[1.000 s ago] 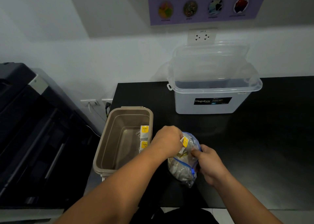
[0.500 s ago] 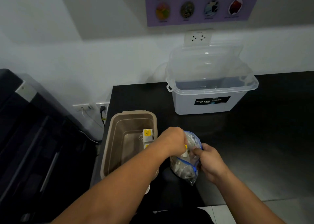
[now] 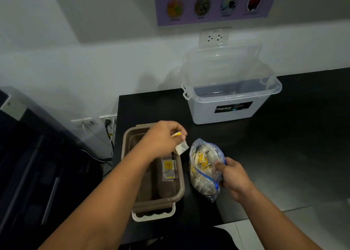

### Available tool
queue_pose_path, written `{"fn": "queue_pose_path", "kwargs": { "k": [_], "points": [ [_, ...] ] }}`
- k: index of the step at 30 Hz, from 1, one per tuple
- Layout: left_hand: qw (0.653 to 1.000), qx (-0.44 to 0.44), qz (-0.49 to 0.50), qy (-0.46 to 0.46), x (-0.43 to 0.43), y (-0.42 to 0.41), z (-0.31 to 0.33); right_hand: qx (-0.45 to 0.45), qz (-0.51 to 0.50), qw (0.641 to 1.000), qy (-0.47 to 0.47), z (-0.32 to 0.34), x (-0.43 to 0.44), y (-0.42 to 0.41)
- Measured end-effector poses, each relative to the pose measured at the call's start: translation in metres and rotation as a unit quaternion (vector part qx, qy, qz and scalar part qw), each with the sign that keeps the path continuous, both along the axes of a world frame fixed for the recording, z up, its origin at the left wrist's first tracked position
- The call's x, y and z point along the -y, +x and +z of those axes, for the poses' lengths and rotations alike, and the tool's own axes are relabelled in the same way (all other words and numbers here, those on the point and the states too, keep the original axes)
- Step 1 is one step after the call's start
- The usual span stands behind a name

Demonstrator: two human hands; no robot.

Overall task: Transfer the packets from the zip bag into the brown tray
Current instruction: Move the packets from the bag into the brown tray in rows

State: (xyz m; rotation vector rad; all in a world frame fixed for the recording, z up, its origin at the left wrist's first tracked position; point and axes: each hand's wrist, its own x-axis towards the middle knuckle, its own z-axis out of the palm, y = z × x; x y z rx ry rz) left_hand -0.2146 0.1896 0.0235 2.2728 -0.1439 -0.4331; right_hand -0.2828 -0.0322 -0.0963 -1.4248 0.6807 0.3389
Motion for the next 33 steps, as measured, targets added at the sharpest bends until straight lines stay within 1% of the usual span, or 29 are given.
{"fn": "queue_pose_path", "kwargs": {
  "k": [2, 4, 10, 15, 18, 22, 26, 28, 33],
  "points": [
    [0.999, -0.025, 0.03, -0.004, -0.018, -0.004, -0.001, 0.002, -0.002, 1.0, -0.001, -0.001, -0.004, -0.002],
    [0.998, -0.047, 0.046, 0.01, -0.032, -0.009, -0.005, 0.003, -0.004, 1.0, 0.002, -0.001, -0.008, -0.003],
    [0.992, -0.079, 0.093, 0.027, -0.051, -0.018, -0.032, 0.009, -0.014, 1.0, 0.008, 0.0, -0.017, -0.005],
    [0.989, -0.109, 0.101, 0.016, -0.052, -0.02, -0.055, 0.011, -0.027, 1.0, 0.011, -0.003, -0.02, -0.007],
    [0.984, -0.145, 0.108, 0.004, -0.049, -0.022, -0.065, 0.012, -0.027, 0.999, 0.014, -0.003, -0.02, -0.01],
    [0.974, -0.19, 0.12, -0.032, -0.042, -0.02, -0.075, 0.01, -0.01, 1.0, 0.016, -0.002, -0.018, -0.01],
    [0.971, -0.202, 0.122, -0.031, -0.033, -0.022, -0.082, 0.005, 0.007, 1.0, 0.011, -0.002, -0.014, -0.009],
    [0.969, -0.214, 0.125, -0.007, -0.03, -0.022, -0.087, 0.005, 0.014, 1.0, 0.011, -0.002, -0.012, -0.007],
    [0.965, -0.199, 0.119, 0.122, -0.028, -0.019, -0.101, 0.002, 0.038, 0.999, 0.012, -0.004, -0.008, -0.005]
  ]
}}
